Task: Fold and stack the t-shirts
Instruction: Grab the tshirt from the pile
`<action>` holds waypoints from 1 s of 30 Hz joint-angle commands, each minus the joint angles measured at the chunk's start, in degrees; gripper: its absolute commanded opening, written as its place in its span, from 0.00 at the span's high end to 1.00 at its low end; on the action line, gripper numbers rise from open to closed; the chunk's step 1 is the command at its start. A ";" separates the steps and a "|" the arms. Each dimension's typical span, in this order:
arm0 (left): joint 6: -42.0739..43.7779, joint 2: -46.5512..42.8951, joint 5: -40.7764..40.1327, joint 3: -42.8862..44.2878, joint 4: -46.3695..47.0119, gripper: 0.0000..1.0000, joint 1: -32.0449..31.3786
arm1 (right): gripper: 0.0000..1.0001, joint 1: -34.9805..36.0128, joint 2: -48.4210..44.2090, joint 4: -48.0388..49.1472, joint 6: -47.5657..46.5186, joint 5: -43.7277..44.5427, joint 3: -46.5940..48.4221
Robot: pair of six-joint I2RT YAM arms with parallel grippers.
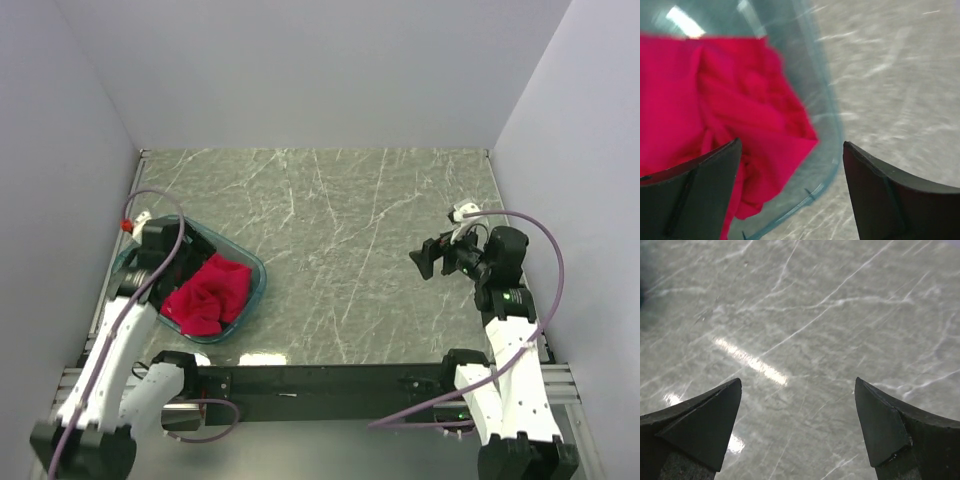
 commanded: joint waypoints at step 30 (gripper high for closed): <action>-4.46 8.87 37.87 24.84 34.87 0.99 -2.67 | 0.00 -5.03 -2.04 -1.87 -1.67 -5.61 0.48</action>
